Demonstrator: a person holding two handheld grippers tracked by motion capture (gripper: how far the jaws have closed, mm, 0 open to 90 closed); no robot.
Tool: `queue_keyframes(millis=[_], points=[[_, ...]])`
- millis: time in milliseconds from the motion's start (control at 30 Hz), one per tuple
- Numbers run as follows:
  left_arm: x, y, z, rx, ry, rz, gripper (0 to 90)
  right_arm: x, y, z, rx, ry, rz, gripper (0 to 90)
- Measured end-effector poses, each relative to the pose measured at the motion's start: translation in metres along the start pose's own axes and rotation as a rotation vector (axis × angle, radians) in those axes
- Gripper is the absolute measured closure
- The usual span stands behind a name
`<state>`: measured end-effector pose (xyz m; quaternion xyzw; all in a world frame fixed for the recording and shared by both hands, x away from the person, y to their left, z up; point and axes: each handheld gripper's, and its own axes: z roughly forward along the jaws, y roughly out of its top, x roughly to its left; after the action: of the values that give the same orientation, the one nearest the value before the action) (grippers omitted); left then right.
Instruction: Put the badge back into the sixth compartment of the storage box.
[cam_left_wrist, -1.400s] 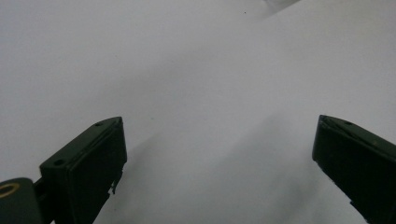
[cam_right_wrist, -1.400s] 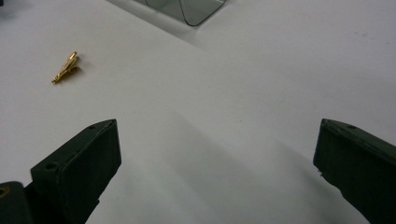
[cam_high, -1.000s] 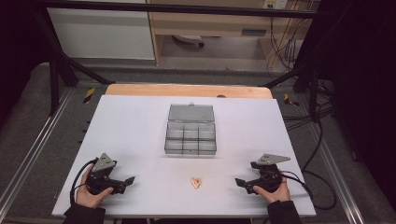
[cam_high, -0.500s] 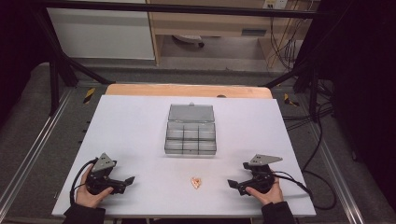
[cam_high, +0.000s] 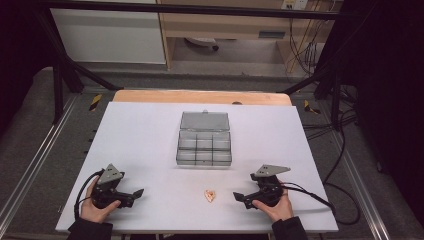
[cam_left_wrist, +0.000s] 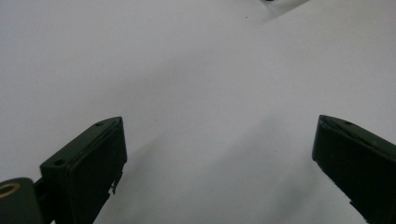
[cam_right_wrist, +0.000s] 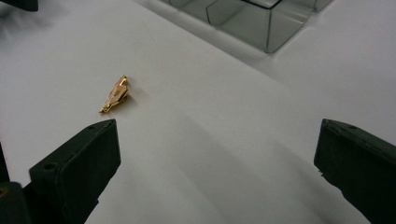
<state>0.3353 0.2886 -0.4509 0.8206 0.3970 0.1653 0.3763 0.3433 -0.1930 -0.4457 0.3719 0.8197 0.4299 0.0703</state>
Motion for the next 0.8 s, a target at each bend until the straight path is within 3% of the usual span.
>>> queue_keyframes(millis=[800], points=[[0.000,0.000,-0.001,-0.006,0.005,-0.006,2.9,0.023,0.021,0.022,-0.002,0.007,-0.015,4.4]])
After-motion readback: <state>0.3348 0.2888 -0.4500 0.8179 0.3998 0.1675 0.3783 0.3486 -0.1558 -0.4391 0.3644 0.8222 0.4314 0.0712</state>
